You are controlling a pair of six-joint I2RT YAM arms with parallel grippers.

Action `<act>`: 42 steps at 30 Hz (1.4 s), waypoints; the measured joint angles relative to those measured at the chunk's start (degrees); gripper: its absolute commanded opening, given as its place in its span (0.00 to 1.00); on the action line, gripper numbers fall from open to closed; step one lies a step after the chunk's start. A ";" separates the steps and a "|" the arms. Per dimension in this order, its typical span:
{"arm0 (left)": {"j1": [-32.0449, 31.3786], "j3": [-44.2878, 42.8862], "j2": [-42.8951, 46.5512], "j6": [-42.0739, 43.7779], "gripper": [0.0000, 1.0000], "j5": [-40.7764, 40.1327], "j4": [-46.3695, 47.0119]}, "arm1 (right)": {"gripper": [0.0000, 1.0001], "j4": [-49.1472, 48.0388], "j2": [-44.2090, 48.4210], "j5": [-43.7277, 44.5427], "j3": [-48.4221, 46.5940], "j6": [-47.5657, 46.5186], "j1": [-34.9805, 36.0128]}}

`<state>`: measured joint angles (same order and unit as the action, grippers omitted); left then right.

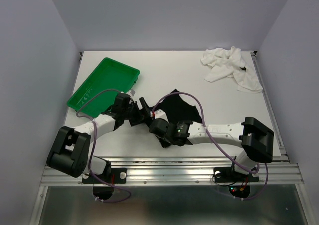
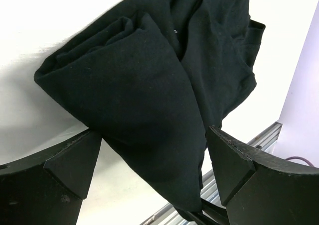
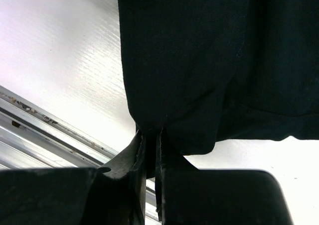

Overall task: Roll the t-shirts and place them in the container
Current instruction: Roll the T-shirt to the center of the board.

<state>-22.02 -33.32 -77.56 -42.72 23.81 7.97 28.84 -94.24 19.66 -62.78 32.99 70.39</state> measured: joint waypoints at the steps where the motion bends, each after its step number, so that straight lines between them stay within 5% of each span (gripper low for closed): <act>1: 0.00 0.00 -0.22 -0.02 0.97 -0.07 0.09 | 0.01 0.02 0.07 -0.11 0.00 0.02 -0.22; 24: -0.09 1.14 -4.90 -1.60 0.93 -1.05 5.05 | 0.01 -0.59 2.71 -1.77 1.53 0.90 -1.84; 27: -0.11 -0.07 -7.17 -2.21 0.86 -0.50 7.02 | 0.01 -0.76 2.71 -1.95 1.75 0.92 -1.84; 29: -0.11 -0.85 -8.72 -2.58 0.70 -0.09 8.00 | 0.01 -0.83 2.71 -2.05 1.79 0.94 -1.84; 30: -0.13 -1.33 -9.57 -2.69 0.61 -0.13 8.28 | 0.03 -0.85 2.71 -2.05 1.81 0.94 -1.86; 31: -0.15 -1.62 -10.32 -2.80 0.41 -0.11 8.57 | 0.10 -0.87 2.71 -2.08 1.81 0.96 -1.88; 33: -0.15 -1.77 -11.06 -3.41 0.21 -0.17 8.55 | 0.45 -0.79 2.71 -2.12 1.90 1.07 -1.88; 34: -0.13 -1.81 -11.26 -3.23 0.01 -0.20 8.46 | 0.57 -0.72 2.71 -2.14 1.90 0.96 -1.90; 35: -0.15 -2.12 -11.32 -3.23 0.00 -0.24 8.11 | 0.71 -0.66 2.71 -2.05 1.88 0.94 -1.92; 36: -0.15 -2.45 -11.32 -3.41 0.00 -0.22 7.61 | 0.75 -0.57 2.71 -2.05 1.88 1.07 -1.92; 42: -0.42 -5.40 -11.34 -3.26 0.00 -0.61 3.91 | 0.85 2.75 2.62 1.18 0.04 -0.57 -1.90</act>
<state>-22.44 -38.72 -88.90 -45.98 23.20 11.88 31.59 -91.61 20.84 -62.74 32.42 68.49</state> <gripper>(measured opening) 0.161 0.798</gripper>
